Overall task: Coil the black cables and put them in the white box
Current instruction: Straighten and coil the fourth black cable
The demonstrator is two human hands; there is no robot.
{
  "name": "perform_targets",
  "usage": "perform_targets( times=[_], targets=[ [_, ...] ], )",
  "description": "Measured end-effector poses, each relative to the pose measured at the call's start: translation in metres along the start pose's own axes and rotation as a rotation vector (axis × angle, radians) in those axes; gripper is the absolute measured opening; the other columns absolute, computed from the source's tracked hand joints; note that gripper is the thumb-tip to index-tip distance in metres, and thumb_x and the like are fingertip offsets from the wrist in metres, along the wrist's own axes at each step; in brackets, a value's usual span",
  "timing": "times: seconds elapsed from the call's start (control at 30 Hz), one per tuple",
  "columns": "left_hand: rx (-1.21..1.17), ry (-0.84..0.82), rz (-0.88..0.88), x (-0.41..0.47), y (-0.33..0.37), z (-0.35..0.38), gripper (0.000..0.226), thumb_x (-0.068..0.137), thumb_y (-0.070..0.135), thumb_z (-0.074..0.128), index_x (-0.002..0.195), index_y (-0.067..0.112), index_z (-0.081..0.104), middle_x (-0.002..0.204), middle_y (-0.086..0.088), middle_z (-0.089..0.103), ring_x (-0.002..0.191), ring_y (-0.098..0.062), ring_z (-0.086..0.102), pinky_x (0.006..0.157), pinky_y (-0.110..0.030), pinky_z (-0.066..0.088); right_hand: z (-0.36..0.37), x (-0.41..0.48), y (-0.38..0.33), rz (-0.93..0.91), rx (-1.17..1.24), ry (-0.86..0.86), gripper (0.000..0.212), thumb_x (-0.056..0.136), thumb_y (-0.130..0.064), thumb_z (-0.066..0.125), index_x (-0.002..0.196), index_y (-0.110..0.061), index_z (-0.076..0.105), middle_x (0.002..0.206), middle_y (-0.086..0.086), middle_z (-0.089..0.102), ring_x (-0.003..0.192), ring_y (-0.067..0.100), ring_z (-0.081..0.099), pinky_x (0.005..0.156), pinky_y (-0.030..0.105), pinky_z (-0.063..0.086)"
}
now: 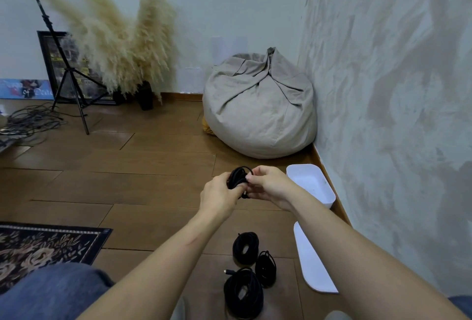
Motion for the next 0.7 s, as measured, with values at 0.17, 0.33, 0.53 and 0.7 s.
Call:
perform_targets(
  times=[0.17,0.33,0.53,0.7],
  targets=[
    [0.166,0.179,0.078,-0.005,0.02,-0.014,0.031,0.098,0.044,0.059,0.118,0.021,0.059,0.105,0.0,0.062,0.096,-0.027,0.064,0.072,-0.036,0.045,0.009,0.0,-0.025,-0.038,-0.068,-0.004,0.036,0.097,-0.035,0.065,0.118,-0.007,0.06,0.106,0.012,0.072,0.092,0.02,0.071,0.082,0.036,0.061],
    [0.147,0.251,0.129,-0.009,0.036,-0.016,0.035,0.099,0.045,0.059,0.121,0.019,0.054,0.113,-0.001,0.058,0.099,-0.033,0.062,0.07,-0.037,0.04,0.01,0.003,-0.041,-0.091,-0.015,-0.005,0.047,0.084,-0.024,0.081,0.125,-0.017,0.058,0.124,0.008,0.061,0.104,0.03,0.068,0.071,0.041,0.062],
    [0.07,0.187,0.165,-0.003,0.03,-0.009,0.043,0.093,0.047,0.066,0.129,0.026,0.055,0.112,0.004,0.059,0.102,-0.025,0.062,0.074,-0.036,0.043,0.006,0.006,-0.041,-0.14,-0.05,0.041,0.036,0.084,-0.02,0.08,0.117,-0.013,0.065,0.112,0.016,0.068,0.093,0.028,0.072,0.071,0.041,0.062],
    [-0.21,-0.076,0.141,0.006,0.024,0.006,0.055,0.084,0.043,0.067,0.136,0.03,0.054,0.111,0.01,0.063,0.103,-0.012,0.062,0.086,-0.031,0.051,-0.008,0.005,-0.044,-0.173,-0.042,0.047,0.03,0.087,-0.008,0.074,0.116,-0.013,0.065,0.118,0.016,0.068,0.101,0.032,0.072,0.082,0.049,0.062]
  ],
)
Point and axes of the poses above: each hand's wrist, its own x-axis towards the middle knuckle, its own z-axis out of the palm, y = z × x, the point moved 10 cm from there along x, towards the middle knuckle
